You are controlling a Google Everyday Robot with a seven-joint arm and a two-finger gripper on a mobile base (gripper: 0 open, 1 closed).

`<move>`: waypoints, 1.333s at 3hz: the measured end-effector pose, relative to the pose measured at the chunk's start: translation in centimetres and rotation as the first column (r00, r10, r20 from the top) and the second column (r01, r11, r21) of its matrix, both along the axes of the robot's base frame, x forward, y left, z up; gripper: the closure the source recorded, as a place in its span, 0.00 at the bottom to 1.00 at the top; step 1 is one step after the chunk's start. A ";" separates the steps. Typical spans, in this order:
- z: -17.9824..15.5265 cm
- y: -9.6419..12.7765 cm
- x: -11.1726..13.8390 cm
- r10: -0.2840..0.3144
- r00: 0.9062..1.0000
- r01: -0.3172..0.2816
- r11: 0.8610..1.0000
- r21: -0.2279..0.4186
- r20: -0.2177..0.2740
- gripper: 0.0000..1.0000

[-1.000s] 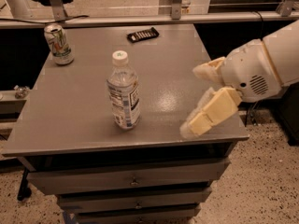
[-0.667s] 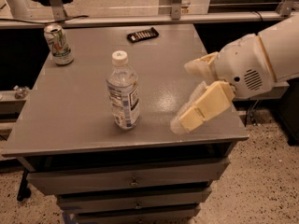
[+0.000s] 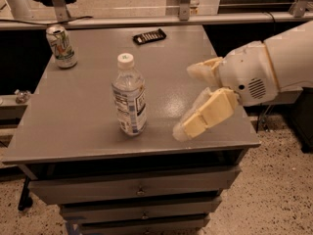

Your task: Move blue plastic bottle near rxbar chocolate

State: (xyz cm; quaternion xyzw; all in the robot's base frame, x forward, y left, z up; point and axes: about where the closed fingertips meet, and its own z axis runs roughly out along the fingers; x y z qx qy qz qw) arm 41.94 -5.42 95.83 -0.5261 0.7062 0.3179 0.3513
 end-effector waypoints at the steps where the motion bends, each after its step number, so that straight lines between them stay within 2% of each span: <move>1: -0.7 2.8 1.4 0.048 0.997 -0.053 0.994 0.095 0.058 0.00; 2: -1.7 5.5 2.5 0.081 0.988 -0.103 0.981 0.166 0.134 0.00; 3: -3.1 7.4 3.4 0.091 0.976 -0.133 0.969 0.208 0.200 0.00; 4: -4.7 8.6 4.1 0.062 0.969 -0.123 0.961 0.250 0.237 0.00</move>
Offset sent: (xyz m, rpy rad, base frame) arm 0.0415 0.0832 -0.0308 0.2708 -0.2262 0.1409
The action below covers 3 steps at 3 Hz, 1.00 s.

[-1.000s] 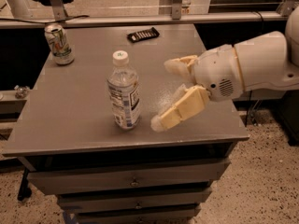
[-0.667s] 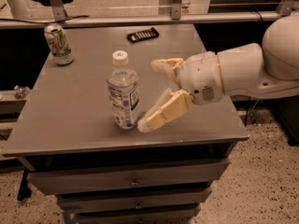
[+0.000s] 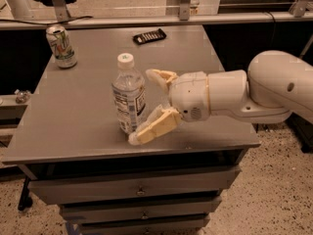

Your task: Move blue plastic bottle near rxbar chocolate

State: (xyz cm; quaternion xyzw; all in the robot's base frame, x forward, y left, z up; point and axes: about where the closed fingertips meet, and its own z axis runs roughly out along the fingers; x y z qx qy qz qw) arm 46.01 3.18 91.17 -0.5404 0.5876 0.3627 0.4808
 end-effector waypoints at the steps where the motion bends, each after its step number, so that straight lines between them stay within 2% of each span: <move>1: -0.9 0.7 1.2 -0.067 0.998 0.068 0.994 0.083 -0.013 0.16; 2: -1.3 0.8 2.5 -0.150 0.987 0.157 0.974 0.165 -0.052 0.41; 3: -1.3 0.1 3.0 -0.203 0.976 0.214 0.955 0.207 -0.073 0.64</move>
Offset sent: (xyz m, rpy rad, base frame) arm 0.0431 0.0016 -0.0190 0.2750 0.0783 -0.2688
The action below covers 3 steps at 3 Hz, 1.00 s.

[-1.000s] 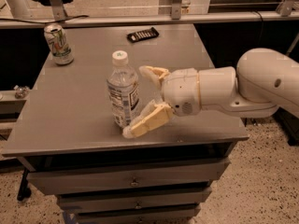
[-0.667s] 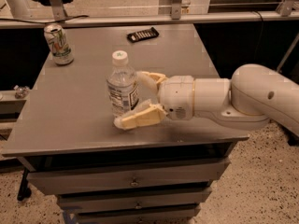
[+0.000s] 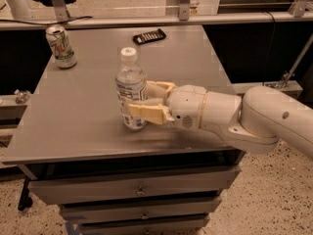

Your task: Move blue plastic bottle near rxbar chocolate

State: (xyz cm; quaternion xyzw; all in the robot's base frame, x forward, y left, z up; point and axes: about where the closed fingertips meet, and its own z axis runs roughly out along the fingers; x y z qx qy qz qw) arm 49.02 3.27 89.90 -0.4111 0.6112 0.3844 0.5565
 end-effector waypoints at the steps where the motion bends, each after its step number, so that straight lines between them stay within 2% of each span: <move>1: 0.8 -1.3 0.4 -0.048 0.999 0.048 0.999 0.024 0.005 0.87; 2: 2.5 -2.9 1.1 -0.082 0.996 0.081 0.996 0.025 0.028 1.00; 3: 5.2 -6.1 2.0 -0.123 0.990 0.123 0.992 0.000 0.066 1.00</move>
Offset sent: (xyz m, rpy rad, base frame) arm 0.0227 -0.0579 0.0475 0.0245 -0.0592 -0.1361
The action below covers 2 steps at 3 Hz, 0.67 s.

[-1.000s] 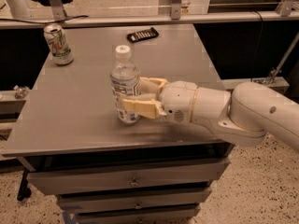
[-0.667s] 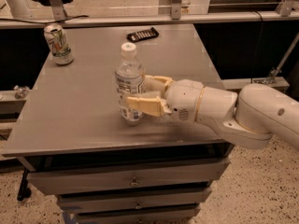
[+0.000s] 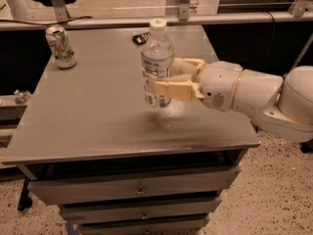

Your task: Move blue plastic bottle near rxbar chocolate

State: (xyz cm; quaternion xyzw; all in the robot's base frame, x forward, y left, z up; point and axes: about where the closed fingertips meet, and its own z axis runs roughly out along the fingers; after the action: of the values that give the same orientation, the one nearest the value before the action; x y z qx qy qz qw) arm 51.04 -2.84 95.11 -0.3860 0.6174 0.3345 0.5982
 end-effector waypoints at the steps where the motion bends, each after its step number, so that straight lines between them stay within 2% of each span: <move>1: 3.9 -6.5 1.4 -0.087 0.996 0.087 0.996 -0.017 0.011 1.00; 2: 3.9 -6.5 1.4 -0.087 0.996 0.087 0.996 -0.017 0.011 1.00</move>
Offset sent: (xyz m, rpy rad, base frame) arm 0.0091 -0.0468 0.0300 -0.0187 -0.0116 -0.0591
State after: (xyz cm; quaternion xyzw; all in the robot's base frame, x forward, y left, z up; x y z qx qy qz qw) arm 52.39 -9.33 99.03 -0.3659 0.6335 0.3007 0.6118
